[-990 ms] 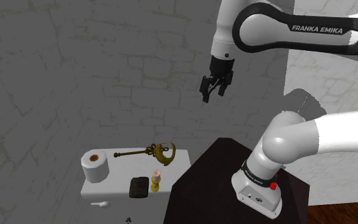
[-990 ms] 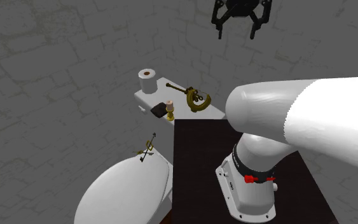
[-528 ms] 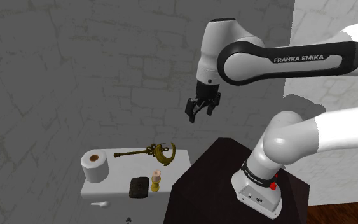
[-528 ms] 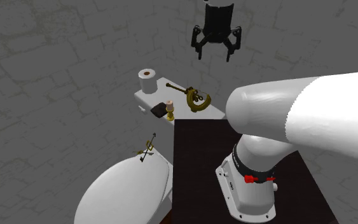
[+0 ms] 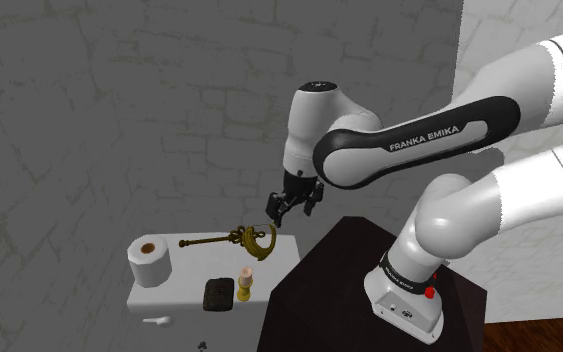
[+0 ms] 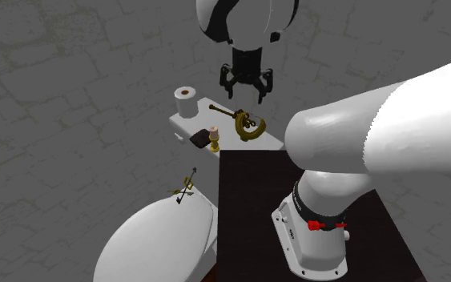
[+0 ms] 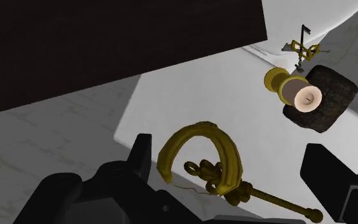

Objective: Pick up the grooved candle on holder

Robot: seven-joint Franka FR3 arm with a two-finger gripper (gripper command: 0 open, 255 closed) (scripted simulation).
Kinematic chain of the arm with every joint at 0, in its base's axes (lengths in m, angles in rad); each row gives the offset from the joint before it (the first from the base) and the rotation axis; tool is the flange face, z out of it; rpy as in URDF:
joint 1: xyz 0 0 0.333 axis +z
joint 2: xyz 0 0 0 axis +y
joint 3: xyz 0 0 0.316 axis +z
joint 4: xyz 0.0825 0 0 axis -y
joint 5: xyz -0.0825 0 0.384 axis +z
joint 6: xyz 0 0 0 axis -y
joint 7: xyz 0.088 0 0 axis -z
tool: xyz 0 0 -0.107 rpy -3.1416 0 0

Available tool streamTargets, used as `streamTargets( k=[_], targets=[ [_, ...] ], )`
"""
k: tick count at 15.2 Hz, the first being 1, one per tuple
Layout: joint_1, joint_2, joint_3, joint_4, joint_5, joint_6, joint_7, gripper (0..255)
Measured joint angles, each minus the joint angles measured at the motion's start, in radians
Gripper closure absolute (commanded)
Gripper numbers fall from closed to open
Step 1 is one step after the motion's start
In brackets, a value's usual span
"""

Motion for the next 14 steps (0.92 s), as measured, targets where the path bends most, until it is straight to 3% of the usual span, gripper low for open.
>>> streamTargets(
  k=[3,5,9,11,13,14],
  targets=[
    [0.001,0.097,0.076,-0.009,0.028,0.116,0.076,0],
    [-0.024,0.197,0.134,0.003,0.020,0.211,0.131,0],
    [-0.089,0.396,0.262,0.030,-0.057,0.389,0.295,0],
    [-0.152,0.513,0.318,0.054,-0.175,0.470,0.414,0],
    [-0.198,0.660,0.340,0.098,-0.390,0.534,0.609,0],
    [-0.187,0.725,0.321,0.125,-0.507,0.549,0.713,0]
  ],
)
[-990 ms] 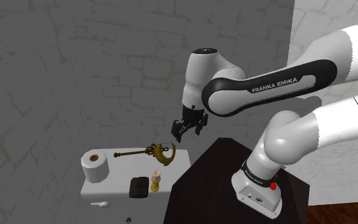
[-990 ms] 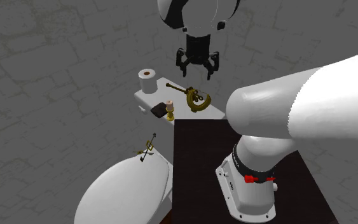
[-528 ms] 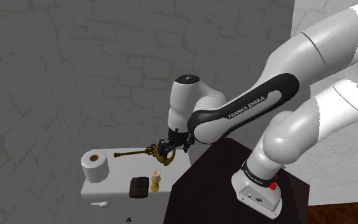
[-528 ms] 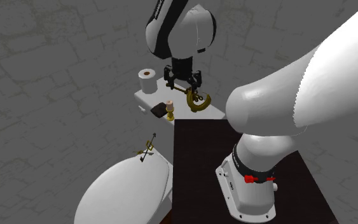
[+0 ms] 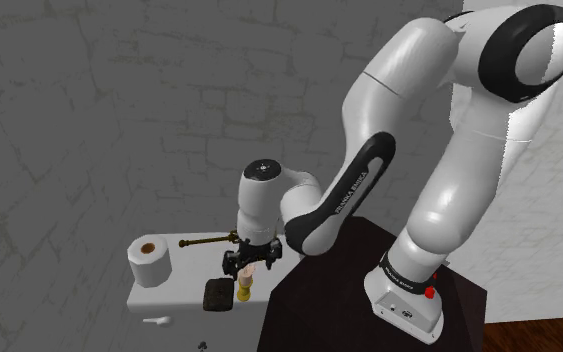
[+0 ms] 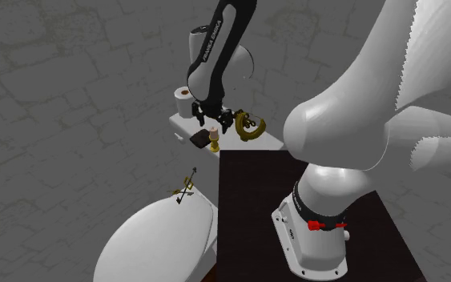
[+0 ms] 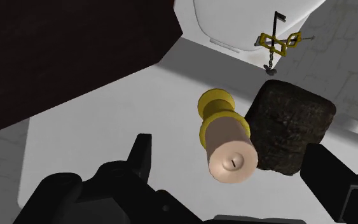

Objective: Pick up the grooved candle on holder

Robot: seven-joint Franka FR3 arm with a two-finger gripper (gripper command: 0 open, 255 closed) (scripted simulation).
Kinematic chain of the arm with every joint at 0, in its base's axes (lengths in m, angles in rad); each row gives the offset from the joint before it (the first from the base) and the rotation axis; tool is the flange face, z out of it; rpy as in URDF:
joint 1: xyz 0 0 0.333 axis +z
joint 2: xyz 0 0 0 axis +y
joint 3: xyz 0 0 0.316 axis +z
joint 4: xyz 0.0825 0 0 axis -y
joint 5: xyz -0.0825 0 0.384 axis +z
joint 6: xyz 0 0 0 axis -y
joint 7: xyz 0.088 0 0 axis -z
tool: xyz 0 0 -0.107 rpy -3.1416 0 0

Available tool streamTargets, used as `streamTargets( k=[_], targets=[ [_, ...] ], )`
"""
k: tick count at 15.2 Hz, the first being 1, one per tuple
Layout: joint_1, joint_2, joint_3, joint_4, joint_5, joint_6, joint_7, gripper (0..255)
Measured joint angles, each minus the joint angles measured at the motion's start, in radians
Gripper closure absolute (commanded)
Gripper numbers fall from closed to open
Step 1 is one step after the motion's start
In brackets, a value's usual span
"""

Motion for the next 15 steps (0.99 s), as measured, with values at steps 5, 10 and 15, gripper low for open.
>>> streamTargets(
  k=[5,10,15],
  targets=[
    [0.091,0.136,-0.127,0.038,-0.249,0.058,0.201,0],
    [0.171,0.215,-0.233,0.061,-0.384,0.099,0.303,255],
    [0.179,0.221,-0.242,0.065,-0.396,0.103,0.312,255]
  ],
)
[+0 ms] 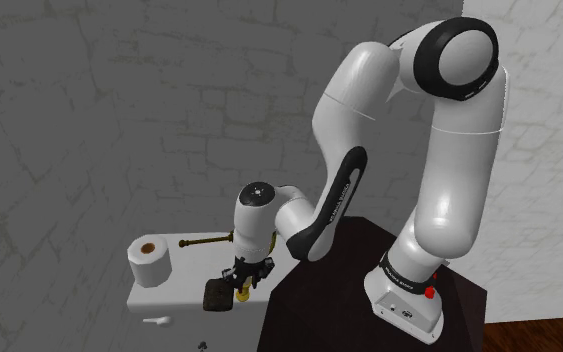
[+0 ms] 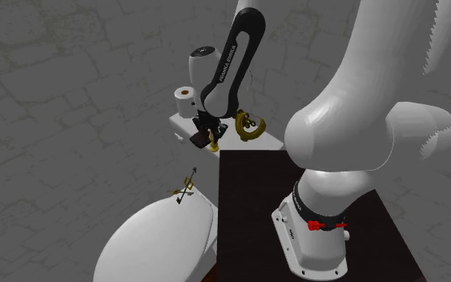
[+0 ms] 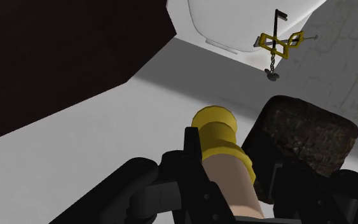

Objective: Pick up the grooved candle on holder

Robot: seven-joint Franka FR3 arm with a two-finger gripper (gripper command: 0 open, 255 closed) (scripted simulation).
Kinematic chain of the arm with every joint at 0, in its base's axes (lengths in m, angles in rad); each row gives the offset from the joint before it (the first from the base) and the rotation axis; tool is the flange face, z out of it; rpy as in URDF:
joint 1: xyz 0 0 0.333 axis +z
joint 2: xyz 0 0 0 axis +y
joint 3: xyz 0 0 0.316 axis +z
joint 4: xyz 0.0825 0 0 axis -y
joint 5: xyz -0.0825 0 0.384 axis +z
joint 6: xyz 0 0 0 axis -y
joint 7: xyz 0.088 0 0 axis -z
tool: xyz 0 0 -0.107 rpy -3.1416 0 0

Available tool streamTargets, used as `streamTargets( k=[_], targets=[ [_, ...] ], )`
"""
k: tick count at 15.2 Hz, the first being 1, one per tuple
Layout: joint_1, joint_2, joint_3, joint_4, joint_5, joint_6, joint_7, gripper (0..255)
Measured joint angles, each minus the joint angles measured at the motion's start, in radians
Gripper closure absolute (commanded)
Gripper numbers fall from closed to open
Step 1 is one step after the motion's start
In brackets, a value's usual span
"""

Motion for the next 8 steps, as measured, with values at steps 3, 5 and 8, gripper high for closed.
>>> streamTargets(
  k=[3,5,8],
  targets=[
    [0.001,0.000,0.000,0.000,-0.001,0.001,0.001,255],
    [-0.001,-0.001,0.001,-0.001,0.001,0.000,-0.001,255],
    [-0.040,-0.038,0.053,-0.014,0.062,-0.021,-0.045,255]
  ],
)
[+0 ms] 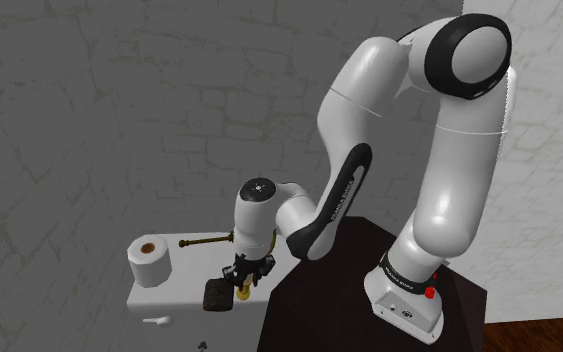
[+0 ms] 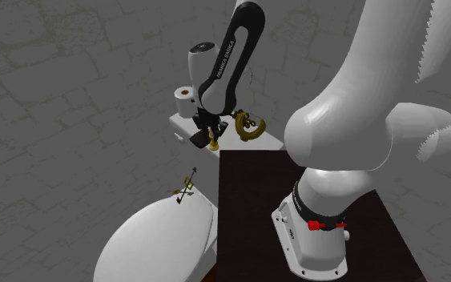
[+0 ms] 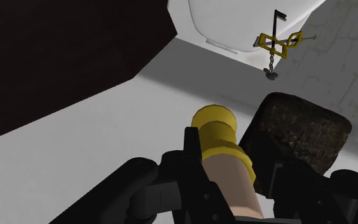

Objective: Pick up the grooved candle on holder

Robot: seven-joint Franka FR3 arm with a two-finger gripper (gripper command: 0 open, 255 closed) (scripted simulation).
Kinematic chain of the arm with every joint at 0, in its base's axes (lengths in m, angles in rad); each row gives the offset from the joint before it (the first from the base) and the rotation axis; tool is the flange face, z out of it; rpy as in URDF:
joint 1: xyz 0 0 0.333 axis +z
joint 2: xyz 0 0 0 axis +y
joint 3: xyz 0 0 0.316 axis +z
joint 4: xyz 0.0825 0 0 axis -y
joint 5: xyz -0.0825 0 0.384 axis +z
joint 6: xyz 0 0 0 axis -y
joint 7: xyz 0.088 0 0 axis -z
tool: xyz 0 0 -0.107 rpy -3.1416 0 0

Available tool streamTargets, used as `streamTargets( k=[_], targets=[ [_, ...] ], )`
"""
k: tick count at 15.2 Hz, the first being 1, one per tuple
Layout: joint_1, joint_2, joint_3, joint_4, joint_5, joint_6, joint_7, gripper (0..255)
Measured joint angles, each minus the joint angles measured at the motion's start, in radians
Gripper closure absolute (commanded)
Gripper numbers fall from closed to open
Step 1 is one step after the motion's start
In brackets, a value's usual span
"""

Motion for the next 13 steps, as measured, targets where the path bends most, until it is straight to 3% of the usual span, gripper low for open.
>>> streamTargets(
  k=[7,13],
  targets=[
    [-0.122,-0.135,0.169,-0.029,0.241,-0.069,-0.178,255],
    [-0.165,-0.266,0.257,-0.036,0.479,-0.141,-0.348,255]
  ],
)
